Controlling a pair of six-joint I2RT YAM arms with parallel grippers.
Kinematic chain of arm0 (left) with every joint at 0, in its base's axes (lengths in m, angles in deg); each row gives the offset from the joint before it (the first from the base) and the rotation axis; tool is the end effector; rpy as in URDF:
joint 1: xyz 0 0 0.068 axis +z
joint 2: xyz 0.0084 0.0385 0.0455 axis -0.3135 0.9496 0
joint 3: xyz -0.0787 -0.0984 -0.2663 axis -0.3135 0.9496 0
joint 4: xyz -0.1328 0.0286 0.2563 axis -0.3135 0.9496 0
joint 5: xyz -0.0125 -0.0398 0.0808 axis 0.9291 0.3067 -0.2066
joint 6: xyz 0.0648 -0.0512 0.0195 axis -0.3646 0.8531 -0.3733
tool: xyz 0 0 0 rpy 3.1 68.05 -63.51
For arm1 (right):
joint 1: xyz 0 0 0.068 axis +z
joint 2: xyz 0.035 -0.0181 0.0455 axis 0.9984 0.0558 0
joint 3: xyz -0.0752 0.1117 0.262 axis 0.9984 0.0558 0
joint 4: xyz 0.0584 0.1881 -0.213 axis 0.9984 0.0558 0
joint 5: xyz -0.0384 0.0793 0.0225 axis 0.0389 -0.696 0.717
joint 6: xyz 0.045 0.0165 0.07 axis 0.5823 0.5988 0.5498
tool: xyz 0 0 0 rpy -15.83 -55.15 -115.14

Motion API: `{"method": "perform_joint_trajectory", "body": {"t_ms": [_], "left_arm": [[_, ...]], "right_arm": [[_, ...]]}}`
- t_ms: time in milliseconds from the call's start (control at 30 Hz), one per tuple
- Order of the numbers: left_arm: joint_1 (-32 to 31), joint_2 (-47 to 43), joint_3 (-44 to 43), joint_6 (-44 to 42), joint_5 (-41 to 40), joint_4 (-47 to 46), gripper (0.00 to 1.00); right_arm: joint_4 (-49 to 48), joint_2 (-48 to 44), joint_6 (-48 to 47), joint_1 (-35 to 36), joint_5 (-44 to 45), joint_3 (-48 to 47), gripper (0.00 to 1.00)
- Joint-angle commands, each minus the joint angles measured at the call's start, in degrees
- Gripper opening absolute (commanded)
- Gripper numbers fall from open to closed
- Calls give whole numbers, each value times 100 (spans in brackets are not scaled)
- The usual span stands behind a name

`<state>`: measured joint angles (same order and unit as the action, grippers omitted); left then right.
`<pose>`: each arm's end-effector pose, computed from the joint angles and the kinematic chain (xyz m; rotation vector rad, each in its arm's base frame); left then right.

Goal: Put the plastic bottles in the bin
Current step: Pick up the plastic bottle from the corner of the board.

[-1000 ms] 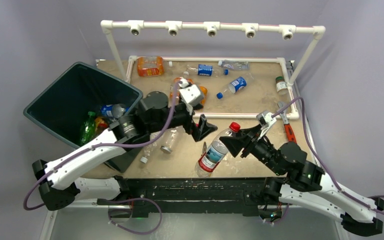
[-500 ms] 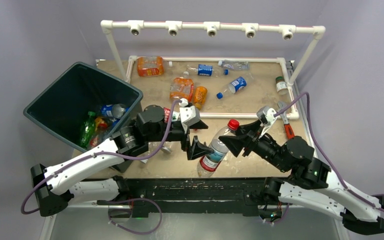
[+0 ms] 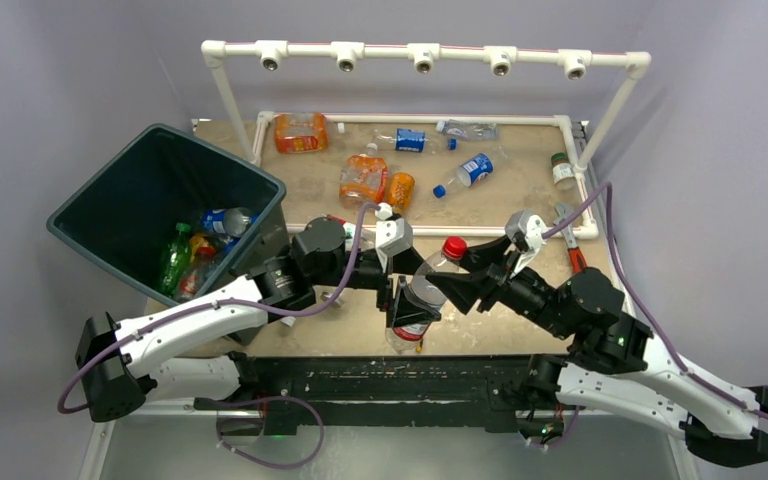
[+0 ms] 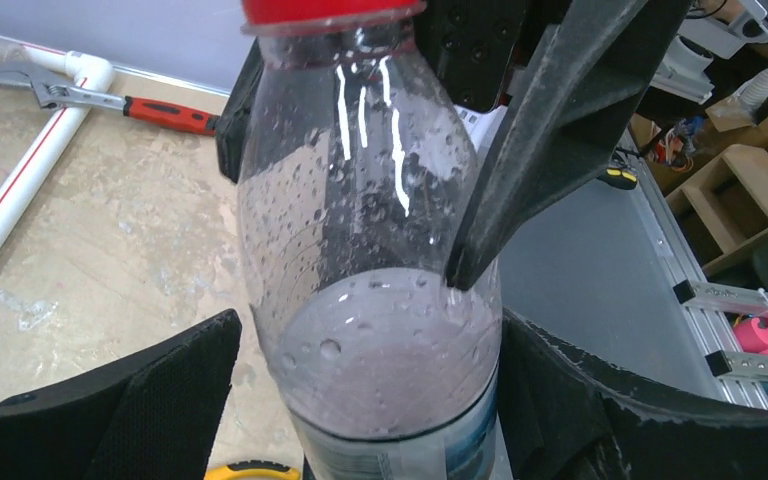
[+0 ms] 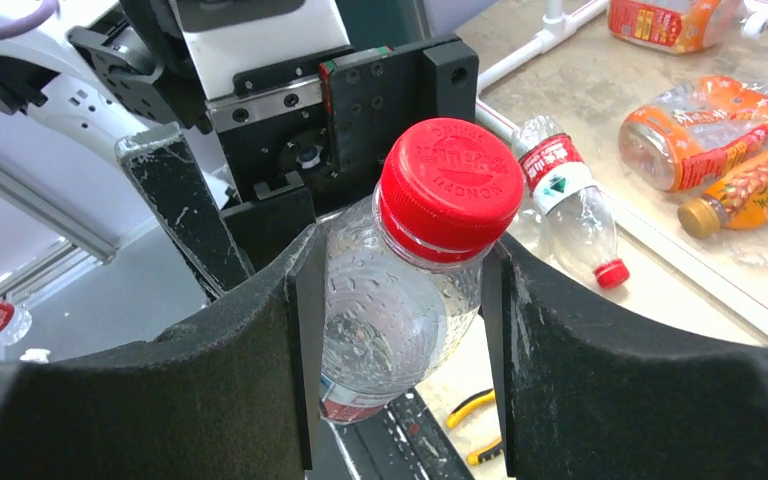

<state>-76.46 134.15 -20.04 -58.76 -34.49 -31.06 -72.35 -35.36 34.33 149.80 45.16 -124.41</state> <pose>0.1343 -0.2936 0.3652 1.0905 1.5142 -1.4316 0.0844 0.1449 0.4167 -0.5240 1.4207 1.0082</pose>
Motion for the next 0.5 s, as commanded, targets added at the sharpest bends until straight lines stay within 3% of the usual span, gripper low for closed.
{"method": "perform_joint_trajectory", "body": {"t_ms": [0,200,300,467], "left_arm": [[-51,-1,10,240,155,-521,85],[-76,-133,86,387,193,-811,63],[-78,-225,123,506,183,-1051,54],[-78,-328,195,631,24,-1343,28]], "right_arm": [[-371,155,-162,19,-254,-180,44],[-320,123,39,19,-274,-291,87],[-293,-17,180,19,-282,-329,96],[-150,-317,321,19,-195,-344,99]]}}
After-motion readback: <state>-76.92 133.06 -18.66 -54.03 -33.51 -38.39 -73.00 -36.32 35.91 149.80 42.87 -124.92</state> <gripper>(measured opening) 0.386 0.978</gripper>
